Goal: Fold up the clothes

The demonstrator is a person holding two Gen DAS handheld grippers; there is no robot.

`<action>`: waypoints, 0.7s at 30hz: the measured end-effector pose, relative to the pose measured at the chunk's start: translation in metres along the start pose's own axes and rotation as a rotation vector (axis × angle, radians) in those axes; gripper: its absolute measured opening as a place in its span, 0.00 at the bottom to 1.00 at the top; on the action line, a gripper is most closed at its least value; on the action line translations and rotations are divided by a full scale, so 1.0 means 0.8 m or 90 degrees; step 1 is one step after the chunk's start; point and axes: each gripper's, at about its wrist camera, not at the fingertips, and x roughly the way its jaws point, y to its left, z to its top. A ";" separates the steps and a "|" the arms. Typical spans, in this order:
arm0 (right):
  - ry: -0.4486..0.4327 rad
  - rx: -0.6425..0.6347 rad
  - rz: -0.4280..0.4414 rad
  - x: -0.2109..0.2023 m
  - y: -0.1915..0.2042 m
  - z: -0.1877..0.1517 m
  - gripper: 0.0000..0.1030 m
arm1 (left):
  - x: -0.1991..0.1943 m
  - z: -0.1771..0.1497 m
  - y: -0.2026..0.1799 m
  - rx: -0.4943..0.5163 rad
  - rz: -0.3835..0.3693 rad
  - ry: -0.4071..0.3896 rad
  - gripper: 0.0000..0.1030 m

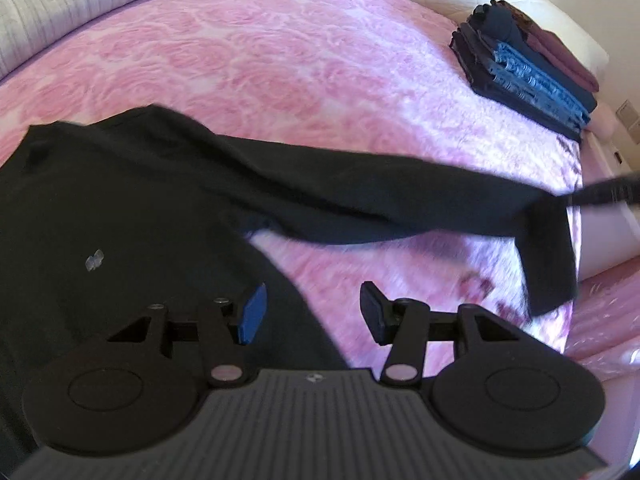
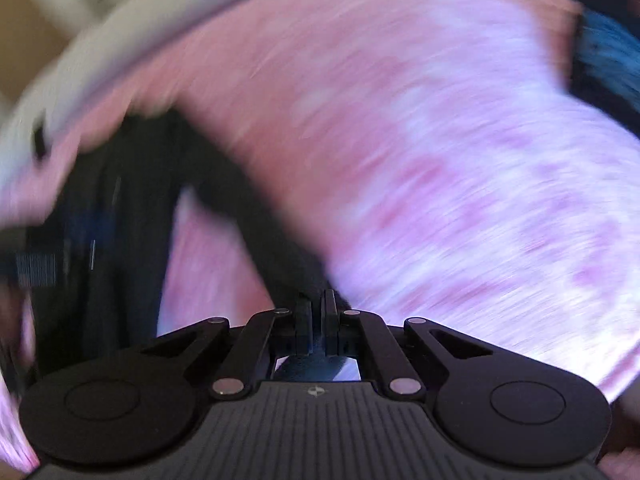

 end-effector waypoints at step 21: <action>-0.034 -0.416 -0.190 0.074 -0.021 0.011 0.49 | 0.151 0.186 0.010 0.048 0.020 -0.048 0.42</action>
